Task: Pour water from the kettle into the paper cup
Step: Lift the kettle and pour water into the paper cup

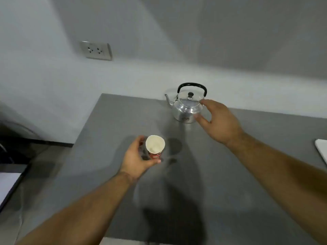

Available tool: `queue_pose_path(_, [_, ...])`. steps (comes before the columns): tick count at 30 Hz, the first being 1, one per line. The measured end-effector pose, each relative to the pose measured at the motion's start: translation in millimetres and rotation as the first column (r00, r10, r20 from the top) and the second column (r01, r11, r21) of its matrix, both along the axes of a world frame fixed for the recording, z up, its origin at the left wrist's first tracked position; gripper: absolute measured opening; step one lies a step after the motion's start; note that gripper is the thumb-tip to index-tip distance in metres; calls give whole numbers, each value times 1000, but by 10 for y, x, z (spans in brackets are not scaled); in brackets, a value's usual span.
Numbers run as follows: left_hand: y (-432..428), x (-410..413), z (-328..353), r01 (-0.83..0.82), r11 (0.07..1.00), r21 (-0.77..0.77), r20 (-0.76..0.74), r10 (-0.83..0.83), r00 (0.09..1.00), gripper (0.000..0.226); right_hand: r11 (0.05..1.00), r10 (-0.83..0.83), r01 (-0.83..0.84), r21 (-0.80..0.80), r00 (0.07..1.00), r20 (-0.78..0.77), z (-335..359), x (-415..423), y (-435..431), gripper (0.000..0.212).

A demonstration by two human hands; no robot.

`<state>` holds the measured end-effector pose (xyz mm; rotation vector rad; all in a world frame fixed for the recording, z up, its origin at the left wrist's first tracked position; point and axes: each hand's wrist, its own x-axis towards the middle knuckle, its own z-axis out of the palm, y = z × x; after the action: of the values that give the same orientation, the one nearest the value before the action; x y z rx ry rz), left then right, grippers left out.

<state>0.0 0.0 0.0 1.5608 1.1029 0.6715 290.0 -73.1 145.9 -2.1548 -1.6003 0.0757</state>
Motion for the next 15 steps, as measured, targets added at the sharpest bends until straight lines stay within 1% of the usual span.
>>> queue_pose_path(2, [112, 58, -102, 13, 1000, 0, 10, -13, 1000, 93, 1000, -22, 22, 3, 1000, -17, -61, 21, 225, 57])
queue_pose_path(6, [197, 154, -274, 11, 1000, -26, 9, -10, 1000, 76, 999, -34, 33, -31, 999, -25, -144, 75, 646, 55])
queue_pose_path(9, [260, 236, -370, 19, 999, -41, 30, -18, 999, 71, 998, -57, 56, -31, 998, -29, -161, 182, 948, 58])
queue_pose_path(11, [304, 295, -364, 32, 999, -25, 46, -31, 998, 70, 997, -65, 64, -48, 998, -18, -157, 270, 1161, 58])
queue_pose_path(15, [379, 375, -427, 15, 1000, -22, 77, -14, 997, 69, 983, -76, 81, -166, 996, 37, -160, 449, 1501, 57])
